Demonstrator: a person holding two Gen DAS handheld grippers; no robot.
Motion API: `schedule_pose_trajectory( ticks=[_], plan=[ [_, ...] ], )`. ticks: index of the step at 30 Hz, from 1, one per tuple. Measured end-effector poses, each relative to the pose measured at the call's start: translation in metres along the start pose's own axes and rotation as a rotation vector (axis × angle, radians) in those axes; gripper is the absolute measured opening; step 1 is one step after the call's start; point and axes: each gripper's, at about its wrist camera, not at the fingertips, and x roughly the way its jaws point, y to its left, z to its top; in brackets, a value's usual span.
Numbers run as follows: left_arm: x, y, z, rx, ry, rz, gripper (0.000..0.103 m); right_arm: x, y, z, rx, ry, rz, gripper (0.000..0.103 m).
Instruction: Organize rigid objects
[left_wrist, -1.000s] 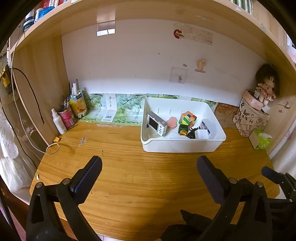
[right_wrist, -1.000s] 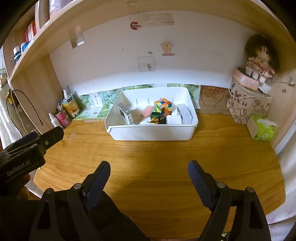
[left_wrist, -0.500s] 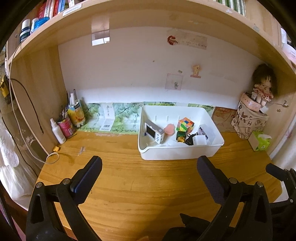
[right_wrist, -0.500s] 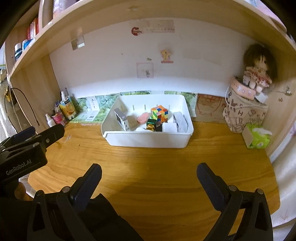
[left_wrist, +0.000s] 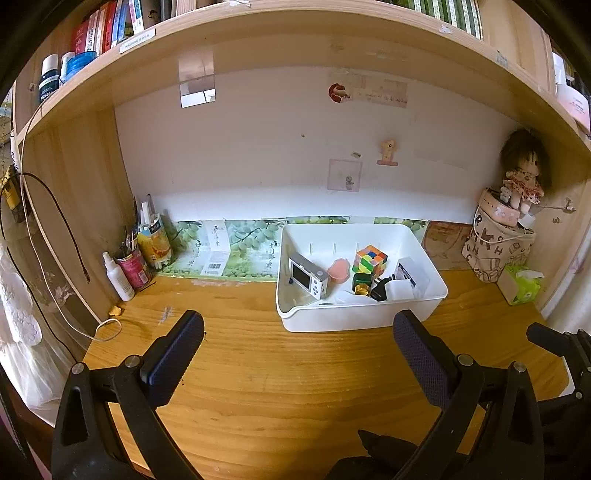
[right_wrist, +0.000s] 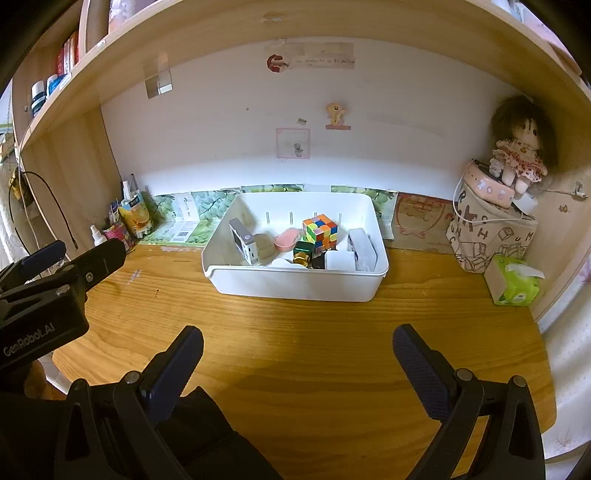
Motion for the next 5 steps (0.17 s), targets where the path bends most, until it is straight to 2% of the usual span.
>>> schedule_pose_trajectory(
  ticks=[5],
  plan=[
    [0.0003,-0.0003,0.0005,0.000,0.000,0.000,0.102,0.0013,-0.0012,0.0009,0.002,0.005,0.004,0.103]
  ],
)
